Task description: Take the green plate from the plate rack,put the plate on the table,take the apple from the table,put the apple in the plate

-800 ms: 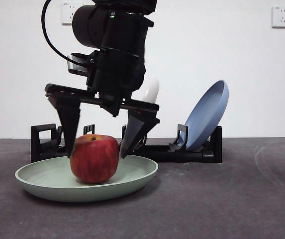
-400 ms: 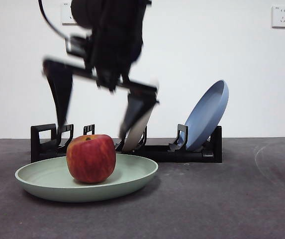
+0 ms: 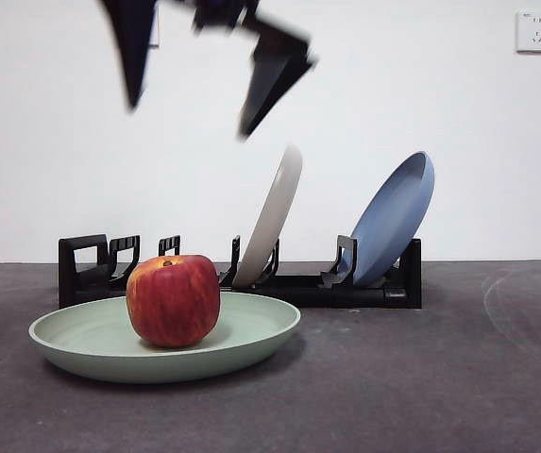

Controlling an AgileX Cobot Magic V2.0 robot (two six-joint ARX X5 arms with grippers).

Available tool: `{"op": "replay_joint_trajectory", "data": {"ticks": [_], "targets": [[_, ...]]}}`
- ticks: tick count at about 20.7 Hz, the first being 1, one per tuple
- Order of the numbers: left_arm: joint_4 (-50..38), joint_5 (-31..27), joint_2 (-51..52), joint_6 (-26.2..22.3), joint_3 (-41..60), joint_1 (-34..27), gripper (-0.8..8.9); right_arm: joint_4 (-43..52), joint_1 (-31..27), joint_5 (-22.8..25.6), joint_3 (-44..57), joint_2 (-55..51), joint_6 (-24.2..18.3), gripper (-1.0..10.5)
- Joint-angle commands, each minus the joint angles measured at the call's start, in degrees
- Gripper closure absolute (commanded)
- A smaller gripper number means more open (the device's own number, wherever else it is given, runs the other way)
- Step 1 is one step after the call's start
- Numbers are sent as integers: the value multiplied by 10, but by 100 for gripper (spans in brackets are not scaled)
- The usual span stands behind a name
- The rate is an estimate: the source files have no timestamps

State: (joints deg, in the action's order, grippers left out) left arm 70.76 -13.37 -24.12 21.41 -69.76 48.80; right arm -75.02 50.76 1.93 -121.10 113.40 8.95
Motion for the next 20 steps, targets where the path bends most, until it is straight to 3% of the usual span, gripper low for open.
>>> {"op": "replay_joint_trajectory", "data": {"ticks": [1,6,15,20], "targets": [[-17,-2,-20,-15,3,0,649,-21,4,22,-5,-53,-10,407],[-65,0,-61,-56,3,-1,651,-40,16,25,-1,-146,-12,410],[-138,9,-110,-76,3,-1,652,-41,49,26,7,-304,-10,411],[-180,61,-114,-75,3,0,652,-41,56,26,112,-428,23,411]]}}
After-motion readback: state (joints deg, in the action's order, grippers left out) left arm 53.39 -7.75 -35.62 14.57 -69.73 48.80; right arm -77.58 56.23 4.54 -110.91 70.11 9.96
